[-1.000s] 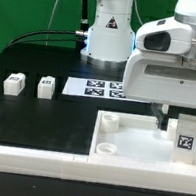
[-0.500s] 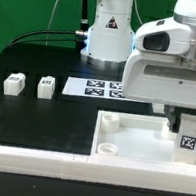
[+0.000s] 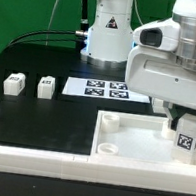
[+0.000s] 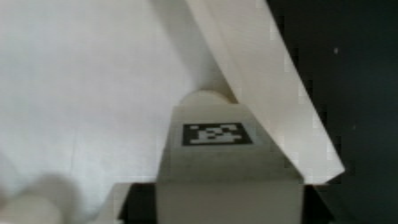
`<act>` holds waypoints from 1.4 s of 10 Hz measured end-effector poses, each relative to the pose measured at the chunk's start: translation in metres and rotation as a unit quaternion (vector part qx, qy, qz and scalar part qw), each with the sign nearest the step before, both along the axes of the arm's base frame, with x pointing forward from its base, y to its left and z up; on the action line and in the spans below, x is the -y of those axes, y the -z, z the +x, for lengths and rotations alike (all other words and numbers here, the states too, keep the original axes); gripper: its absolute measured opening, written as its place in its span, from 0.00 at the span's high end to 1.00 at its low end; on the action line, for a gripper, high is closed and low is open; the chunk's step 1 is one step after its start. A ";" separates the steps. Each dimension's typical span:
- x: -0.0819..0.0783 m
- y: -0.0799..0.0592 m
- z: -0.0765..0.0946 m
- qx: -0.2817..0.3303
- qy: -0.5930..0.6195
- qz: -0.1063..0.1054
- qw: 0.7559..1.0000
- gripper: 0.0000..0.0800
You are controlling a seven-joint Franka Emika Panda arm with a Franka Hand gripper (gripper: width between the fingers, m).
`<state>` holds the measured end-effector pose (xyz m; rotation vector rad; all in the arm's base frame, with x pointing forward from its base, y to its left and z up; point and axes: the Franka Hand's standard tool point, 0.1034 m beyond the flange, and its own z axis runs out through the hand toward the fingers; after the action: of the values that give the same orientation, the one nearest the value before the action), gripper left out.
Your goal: Assemble one leg
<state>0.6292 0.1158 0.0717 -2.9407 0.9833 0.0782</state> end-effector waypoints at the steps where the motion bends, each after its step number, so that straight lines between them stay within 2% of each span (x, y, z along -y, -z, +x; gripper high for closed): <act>1: 0.000 0.000 0.000 -0.002 0.046 -0.002 0.999 0.63; 5: 0.001 0.000 0.000 -0.014 0.247 -0.004 0.969 0.63; 8: 0.002 -0.001 0.000 -0.021 0.373 -0.010 0.928 0.63; 11: 0.002 -0.001 0.001 -0.025 0.494 -0.017 0.869 0.63; 12: 0.003 -0.001 0.000 -0.028 0.545 -0.018 0.838 0.63; 13: 0.003 -0.001 0.000 -0.028 0.564 -0.021 0.825 0.63; 14: 0.002 -0.002 0.000 -0.026 0.567 -0.022 0.823 0.63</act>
Offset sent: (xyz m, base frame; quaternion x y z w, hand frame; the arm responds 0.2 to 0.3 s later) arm -0.0024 -0.0016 -0.0001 0.0053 0.0058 0.2908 0.9567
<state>0.6292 0.1140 0.0733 -1.8844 2.5084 0.0834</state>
